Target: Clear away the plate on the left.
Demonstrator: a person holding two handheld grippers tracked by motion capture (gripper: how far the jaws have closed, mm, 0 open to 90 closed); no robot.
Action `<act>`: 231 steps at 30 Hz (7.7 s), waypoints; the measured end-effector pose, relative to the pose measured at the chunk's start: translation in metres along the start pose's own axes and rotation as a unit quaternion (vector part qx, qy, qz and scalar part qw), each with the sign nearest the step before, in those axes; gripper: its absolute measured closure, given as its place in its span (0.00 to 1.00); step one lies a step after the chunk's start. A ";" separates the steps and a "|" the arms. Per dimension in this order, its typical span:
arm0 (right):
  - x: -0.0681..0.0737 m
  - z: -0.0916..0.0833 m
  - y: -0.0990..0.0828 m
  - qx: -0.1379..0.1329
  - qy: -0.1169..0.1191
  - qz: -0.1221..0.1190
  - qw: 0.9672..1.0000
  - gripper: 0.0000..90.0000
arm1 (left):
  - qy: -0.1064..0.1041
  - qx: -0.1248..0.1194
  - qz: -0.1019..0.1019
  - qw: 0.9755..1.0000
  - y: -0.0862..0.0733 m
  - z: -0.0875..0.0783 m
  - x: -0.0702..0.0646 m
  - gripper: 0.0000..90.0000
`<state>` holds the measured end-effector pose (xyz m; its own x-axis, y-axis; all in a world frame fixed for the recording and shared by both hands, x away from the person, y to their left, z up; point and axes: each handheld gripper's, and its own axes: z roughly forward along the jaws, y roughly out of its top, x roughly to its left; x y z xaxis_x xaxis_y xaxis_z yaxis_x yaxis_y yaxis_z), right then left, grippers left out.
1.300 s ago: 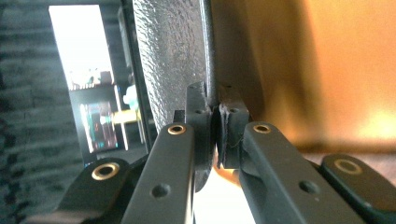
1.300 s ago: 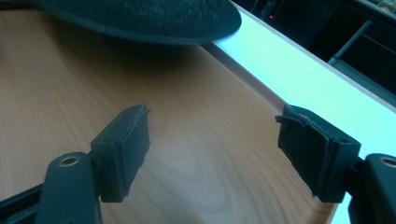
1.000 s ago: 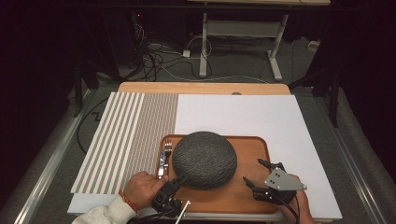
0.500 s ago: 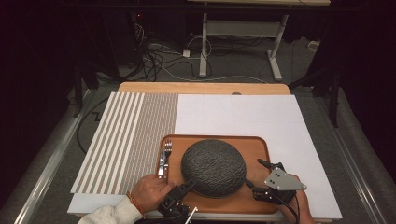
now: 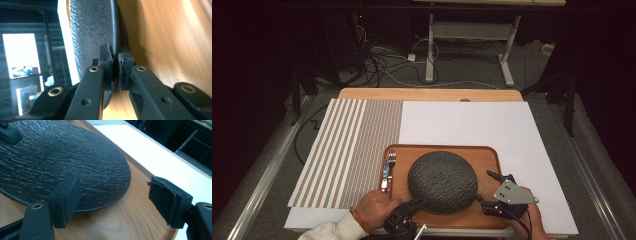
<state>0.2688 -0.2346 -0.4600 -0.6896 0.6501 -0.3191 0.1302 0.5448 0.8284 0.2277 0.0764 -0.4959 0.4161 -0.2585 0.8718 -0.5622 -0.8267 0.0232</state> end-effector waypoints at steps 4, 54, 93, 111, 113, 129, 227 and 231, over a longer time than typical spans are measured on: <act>0.000 0.000 0.000 -0.001 0.000 0.000 1.000 0.29 | -0.022 -0.002 -0.015 1.000 0.000 0.000 -0.001 0.88; 0.005 0.001 0.002 0.001 0.006 -0.006 1.000 0.29 | -0.072 -0.101 -0.301 0.945 -0.050 -0.020 0.033 0.43; 0.009 0.001 0.003 -0.004 0.008 -0.013 1.000 0.28 | -0.057 -0.060 -0.441 0.893 -0.079 0.002 0.063 0.25; 0.012 -0.001 0.006 -0.013 0.004 -0.019 1.000 0.26 | -0.025 -0.064 -0.454 0.888 -0.104 -0.024 0.068 0.22; 0.011 -0.001 0.006 -0.014 0.004 -0.018 1.000 0.26 | -0.021 -0.063 -0.454 0.888 -0.106 -0.027 0.067 0.22; 0.010 -0.003 0.006 -0.019 -0.002 -0.017 1.000 0.26 | 0.004 -0.047 -0.461 0.886 -0.125 -0.047 0.057 0.22; -0.002 -0.006 -0.002 -0.020 -0.014 0.003 1.000 0.26 | -0.030 0.012 -0.544 0.839 -0.167 -0.067 -0.027 0.18; -0.002 -0.005 -0.002 -0.020 -0.012 0.003 1.000 0.26 | -0.031 0.010 -0.545 0.838 -0.167 -0.068 -0.027 0.18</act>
<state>0.2665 -0.2395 -0.4592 -0.6710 0.6663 -0.3252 0.1058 0.5202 0.8475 0.2616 0.2552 -0.4904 0.7111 0.6301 0.3120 0.1871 -0.5974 0.7798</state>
